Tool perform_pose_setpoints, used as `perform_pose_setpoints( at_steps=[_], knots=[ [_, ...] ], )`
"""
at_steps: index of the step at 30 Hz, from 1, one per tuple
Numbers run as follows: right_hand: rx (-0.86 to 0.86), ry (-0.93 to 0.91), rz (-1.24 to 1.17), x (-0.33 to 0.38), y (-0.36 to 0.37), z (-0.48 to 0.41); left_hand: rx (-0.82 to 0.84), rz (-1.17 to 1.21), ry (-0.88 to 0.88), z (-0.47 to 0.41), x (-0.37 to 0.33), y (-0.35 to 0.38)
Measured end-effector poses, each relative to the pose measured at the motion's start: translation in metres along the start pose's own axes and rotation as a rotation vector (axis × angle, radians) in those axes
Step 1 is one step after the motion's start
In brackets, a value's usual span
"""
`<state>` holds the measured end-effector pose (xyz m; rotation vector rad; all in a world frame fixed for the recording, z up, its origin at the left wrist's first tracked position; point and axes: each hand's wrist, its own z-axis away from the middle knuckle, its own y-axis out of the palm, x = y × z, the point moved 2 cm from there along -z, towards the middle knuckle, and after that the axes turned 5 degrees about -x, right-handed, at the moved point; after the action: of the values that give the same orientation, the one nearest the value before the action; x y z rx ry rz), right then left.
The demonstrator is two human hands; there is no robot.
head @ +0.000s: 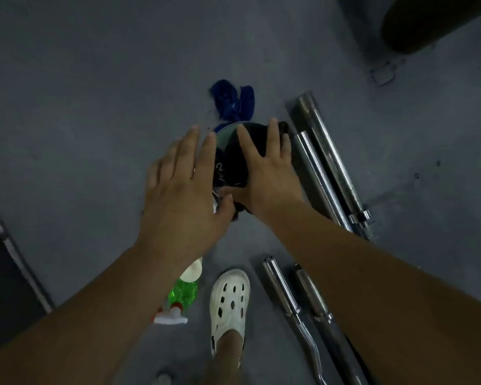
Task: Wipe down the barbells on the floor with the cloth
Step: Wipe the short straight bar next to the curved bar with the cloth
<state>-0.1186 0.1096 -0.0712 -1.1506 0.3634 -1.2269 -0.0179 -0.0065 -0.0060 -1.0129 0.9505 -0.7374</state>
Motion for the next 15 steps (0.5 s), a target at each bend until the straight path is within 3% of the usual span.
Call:
perform_pose_setpoints(
  at_steps=[4,9,15],
  knots=[
    [0.084,0.038,0.130,0.001,0.021,-0.012,0.020,-0.028,0.017,-0.005,0.009,0.014],
    [-0.092,0.026,0.047,-0.005,-0.012,0.005,0.027,-0.055,0.060,0.001,-0.001,0.007],
    [-0.250,0.061,-0.007,-0.025,-0.067,0.092,0.066,-0.009,0.102,0.025,-0.043,-0.025]
  ],
)
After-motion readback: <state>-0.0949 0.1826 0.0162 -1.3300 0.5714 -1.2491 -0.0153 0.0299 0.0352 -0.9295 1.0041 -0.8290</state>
